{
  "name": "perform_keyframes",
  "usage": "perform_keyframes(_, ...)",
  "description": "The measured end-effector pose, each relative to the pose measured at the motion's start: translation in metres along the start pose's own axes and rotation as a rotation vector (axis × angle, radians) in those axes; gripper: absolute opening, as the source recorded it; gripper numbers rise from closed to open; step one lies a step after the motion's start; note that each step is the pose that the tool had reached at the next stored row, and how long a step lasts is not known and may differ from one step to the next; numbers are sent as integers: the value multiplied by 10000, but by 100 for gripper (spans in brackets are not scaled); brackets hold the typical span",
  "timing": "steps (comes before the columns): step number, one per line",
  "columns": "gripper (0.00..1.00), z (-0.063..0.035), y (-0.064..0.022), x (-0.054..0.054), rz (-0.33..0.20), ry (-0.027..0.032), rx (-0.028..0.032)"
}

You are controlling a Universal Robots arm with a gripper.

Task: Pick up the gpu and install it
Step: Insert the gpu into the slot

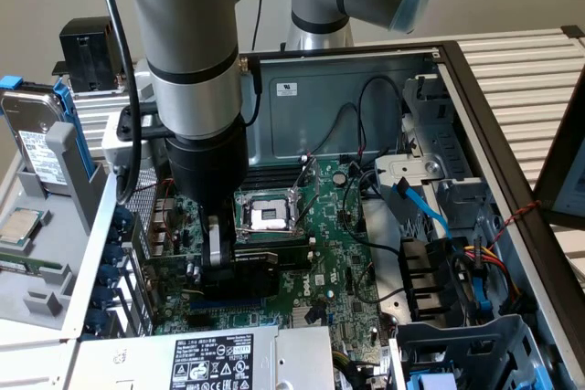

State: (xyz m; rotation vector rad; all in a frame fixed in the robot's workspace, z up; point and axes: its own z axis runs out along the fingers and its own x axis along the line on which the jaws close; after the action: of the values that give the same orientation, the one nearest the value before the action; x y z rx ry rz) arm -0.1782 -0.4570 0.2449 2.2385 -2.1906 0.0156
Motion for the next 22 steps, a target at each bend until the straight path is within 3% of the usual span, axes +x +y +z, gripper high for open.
perform_keyframes(22, 27, 0, 11, -1, -40, 30, 0)
